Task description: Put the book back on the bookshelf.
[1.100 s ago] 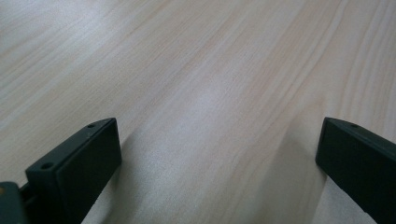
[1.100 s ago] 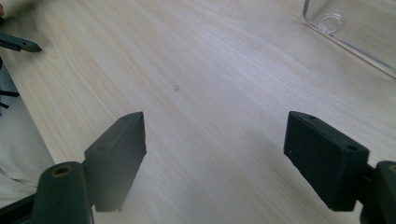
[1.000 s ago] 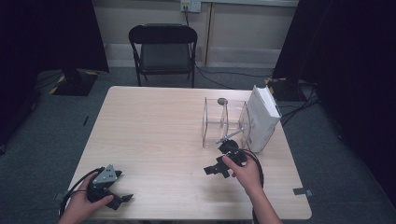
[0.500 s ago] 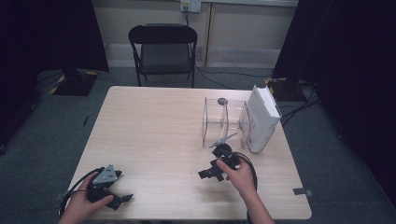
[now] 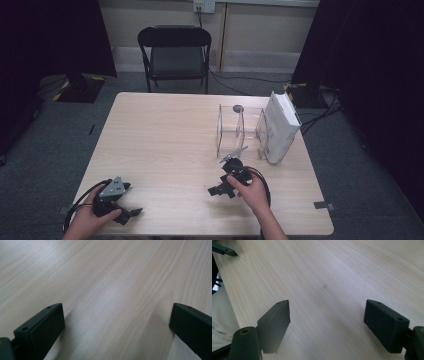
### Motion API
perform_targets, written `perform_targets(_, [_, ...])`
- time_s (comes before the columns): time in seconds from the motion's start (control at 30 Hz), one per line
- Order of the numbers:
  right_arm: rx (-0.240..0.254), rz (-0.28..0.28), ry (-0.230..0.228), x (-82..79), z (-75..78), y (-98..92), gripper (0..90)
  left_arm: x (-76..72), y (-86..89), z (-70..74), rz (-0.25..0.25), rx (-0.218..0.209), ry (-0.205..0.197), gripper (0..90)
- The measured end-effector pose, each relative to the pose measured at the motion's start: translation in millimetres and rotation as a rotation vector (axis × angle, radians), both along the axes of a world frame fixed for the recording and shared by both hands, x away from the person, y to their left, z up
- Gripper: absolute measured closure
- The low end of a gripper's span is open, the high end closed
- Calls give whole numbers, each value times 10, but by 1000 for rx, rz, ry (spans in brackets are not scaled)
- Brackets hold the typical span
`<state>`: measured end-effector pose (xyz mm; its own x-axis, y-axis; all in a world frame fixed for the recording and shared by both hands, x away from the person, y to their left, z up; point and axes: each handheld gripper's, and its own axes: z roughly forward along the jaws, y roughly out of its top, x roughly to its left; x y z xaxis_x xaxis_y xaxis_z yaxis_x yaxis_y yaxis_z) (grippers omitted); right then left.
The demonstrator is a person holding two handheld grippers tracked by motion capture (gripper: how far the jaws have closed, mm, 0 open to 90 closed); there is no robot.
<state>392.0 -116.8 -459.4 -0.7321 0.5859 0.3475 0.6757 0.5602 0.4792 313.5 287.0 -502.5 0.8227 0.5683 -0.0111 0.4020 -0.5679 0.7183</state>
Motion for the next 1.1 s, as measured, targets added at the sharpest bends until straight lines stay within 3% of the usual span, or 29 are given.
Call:
perform_targets(0.4, [5,39,-7,-41,-132,132,213,0,0,0,0,1,0,0])
perform_targets(0.73, [-12,81,-79,-96,-152,228,197,0,0,0,0,0,0,0])
perform_targets(1.0, [-23,82,-113,-138,-162,260,192,0,1,1,0,2,0,0])
perform_targets(1.1, [-35,92,-160,-179,-179,297,175,0,1,1,0,1,0,0])
